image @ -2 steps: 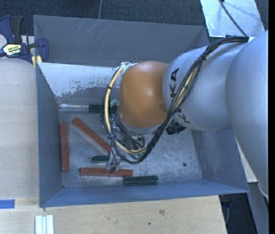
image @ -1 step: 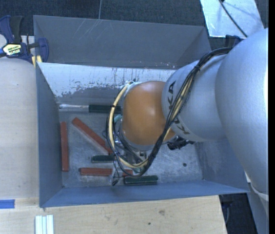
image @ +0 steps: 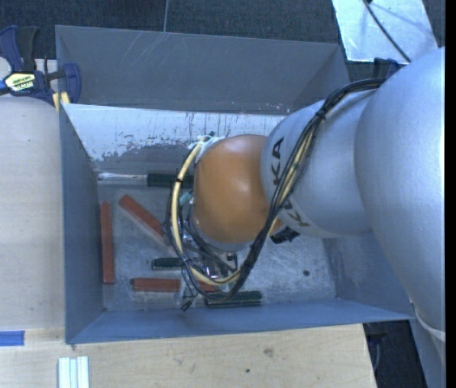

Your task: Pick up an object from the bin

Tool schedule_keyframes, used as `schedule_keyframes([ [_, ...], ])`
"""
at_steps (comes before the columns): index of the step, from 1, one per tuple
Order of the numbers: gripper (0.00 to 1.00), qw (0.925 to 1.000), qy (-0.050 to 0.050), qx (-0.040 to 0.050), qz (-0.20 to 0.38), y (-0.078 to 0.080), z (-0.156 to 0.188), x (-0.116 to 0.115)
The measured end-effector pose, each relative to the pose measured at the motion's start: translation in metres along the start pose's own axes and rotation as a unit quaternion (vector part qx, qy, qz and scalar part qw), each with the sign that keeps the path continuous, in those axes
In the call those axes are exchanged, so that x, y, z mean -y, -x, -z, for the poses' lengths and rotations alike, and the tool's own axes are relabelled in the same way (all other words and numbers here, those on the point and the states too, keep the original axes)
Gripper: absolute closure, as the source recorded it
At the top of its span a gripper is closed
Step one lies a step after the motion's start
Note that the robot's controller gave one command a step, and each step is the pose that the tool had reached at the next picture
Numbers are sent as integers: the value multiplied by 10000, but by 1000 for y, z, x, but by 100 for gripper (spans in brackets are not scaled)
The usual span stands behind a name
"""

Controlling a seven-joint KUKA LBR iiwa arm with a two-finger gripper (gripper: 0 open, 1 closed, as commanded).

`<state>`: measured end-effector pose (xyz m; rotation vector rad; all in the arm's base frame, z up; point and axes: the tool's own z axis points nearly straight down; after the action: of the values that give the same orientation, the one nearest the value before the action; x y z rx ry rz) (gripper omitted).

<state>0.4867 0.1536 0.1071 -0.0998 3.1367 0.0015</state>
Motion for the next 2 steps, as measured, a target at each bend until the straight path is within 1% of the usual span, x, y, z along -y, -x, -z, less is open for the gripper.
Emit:
schedule_keyframes([
  [1, 0, 9992, 1, 1, -398, 2, -37, 12],
  [2, 0, 9992, 6, 14, -401, 3, -37, 12],
])
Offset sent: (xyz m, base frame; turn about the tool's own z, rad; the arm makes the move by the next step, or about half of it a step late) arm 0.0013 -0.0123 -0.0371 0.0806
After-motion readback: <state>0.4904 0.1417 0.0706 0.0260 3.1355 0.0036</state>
